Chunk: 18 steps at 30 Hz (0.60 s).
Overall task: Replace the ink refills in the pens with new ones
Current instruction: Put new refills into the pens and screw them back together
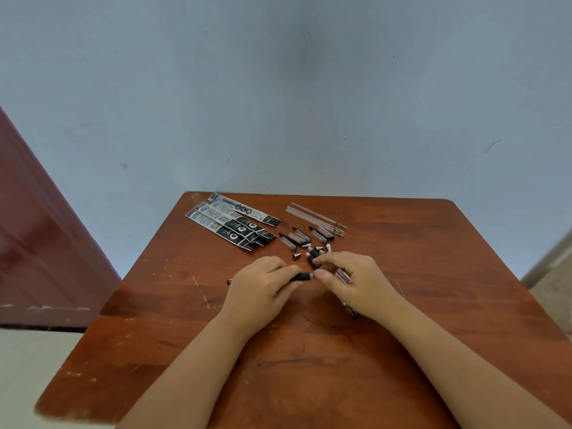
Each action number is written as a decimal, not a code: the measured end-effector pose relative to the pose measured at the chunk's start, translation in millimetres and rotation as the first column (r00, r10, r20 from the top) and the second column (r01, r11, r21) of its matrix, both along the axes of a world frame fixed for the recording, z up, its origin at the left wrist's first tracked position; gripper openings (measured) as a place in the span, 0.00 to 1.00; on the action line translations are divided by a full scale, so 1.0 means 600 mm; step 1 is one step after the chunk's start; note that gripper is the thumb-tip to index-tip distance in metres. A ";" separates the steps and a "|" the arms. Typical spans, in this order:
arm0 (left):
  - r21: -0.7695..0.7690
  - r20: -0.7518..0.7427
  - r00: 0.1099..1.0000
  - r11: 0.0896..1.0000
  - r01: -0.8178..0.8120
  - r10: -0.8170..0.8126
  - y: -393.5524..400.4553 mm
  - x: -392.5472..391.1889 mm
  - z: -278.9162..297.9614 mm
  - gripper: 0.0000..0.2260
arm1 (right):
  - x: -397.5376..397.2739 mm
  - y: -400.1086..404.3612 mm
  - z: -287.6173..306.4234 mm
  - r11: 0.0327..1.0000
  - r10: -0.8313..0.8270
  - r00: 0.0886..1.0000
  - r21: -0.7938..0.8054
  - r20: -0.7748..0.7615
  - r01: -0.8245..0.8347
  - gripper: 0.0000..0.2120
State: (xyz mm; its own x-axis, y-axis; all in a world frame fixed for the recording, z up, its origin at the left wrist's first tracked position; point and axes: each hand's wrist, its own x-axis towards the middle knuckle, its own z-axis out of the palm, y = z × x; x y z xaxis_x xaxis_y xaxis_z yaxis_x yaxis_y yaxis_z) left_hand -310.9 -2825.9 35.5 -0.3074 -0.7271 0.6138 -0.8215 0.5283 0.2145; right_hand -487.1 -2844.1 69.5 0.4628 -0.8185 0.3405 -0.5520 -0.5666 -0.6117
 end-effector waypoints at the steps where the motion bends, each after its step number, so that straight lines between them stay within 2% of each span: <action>1: 0.002 0.007 1.000 1.000 -0.002 0.002 0.000 0.000 0.001 0.12 | 0.000 -0.001 0.000 1.000 -0.002 1.000 -0.008 -0.025 0.002 0.16; 5: 0.010 0.011 1.000 1.000 -0.007 0.007 0.000 -0.001 0.000 0.12 | -0.002 -0.002 -0.004 0.999 0.042 0.999 -0.013 -0.008 -0.042 0.11; 8: 0.021 0.000 1.000 1.000 -0.012 0.012 0.000 -0.001 0.000 0.12 | -0.002 -0.003 -0.005 0.999 0.039 0.999 0.035 0.007 -0.039 0.15; 12: 0.026 0.010 1.000 1.000 -0.013 0.013 0.001 0.000 0.001 0.12 | 0.002 -0.002 -0.008 0.999 0.037 0.998 -0.033 -0.041 -0.038 0.20; 16: 0.037 -0.021 0.999 0.998 -0.041 0.042 0.000 0.001 0.000 0.13 | -0.012 -0.010 -0.004 0.999 0.012 1.000 -0.038 -0.015 -0.013 0.10; 18: 0.059 -0.032 0.997 0.996 -0.070 0.072 0.000 0.002 0.002 0.13 | -0.023 -0.018 0.000 0.998 -0.057 0.998 -0.034 0.019 0.057 0.08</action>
